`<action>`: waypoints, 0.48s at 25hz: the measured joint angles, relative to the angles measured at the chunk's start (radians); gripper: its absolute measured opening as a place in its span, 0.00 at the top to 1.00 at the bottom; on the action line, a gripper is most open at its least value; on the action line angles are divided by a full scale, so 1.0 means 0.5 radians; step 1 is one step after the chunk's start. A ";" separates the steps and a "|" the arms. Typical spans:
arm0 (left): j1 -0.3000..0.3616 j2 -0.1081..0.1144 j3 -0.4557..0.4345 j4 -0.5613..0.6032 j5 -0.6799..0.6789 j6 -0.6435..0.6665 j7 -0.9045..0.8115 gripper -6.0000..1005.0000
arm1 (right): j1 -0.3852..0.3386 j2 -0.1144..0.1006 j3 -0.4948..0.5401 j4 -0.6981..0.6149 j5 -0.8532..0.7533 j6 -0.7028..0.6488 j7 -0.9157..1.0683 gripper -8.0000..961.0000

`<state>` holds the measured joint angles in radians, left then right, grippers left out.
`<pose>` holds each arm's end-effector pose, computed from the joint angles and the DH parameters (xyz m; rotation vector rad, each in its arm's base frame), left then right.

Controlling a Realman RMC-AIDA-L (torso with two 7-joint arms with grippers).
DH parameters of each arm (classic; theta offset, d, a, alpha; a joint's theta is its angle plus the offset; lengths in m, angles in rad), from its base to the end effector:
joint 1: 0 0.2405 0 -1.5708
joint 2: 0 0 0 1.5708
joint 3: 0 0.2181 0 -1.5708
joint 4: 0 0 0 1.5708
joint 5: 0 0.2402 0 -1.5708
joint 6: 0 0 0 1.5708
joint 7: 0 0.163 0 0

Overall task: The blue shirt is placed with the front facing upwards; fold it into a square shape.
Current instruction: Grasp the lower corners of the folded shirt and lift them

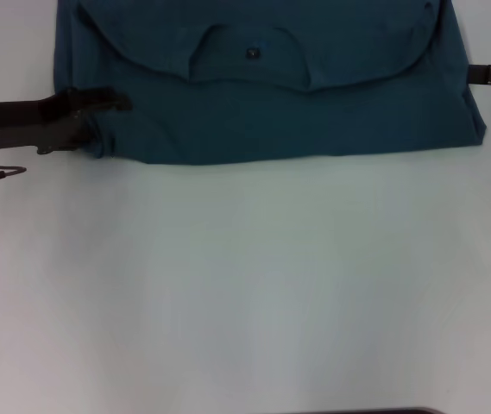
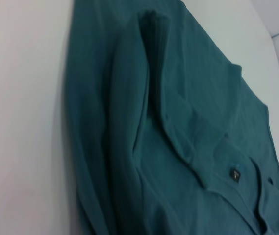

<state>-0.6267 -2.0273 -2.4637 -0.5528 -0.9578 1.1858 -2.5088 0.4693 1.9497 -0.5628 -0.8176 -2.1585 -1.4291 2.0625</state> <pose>-0.2866 0.3916 0.0005 -1.9136 -2.0078 -0.5833 0.3139 0.3648 0.1053 -2.1920 1.3869 0.5230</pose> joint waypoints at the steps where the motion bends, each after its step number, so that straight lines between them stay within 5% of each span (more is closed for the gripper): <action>1: -0.003 0.001 0.015 -0.012 0.003 0.006 -0.002 0.08 | 0.000 0.000 0.002 0.000 0.000 0.000 -0.001 0.06; 5: -0.014 -0.006 0.094 -0.048 0.008 -0.015 -0.035 0.08 | 0.000 0.000 -0.003 0.000 0.003 -0.004 -0.002 0.06; 7: -0.021 -0.008 0.104 -0.047 0.012 -0.025 -0.044 0.26 | 0.001 0.000 -0.004 0.000 0.001 -0.004 -0.002 0.06; 12: -0.026 -0.008 0.129 -0.062 0.052 -0.048 -0.104 0.46 | 0.004 0.000 -0.008 0.000 0.000 -0.005 -0.002 0.07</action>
<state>-0.6400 -2.0311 -2.3991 -0.5837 -0.9316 1.1617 -2.5609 0.4712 1.9496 -0.5666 -0.8175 -2.1584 -1.4317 2.0616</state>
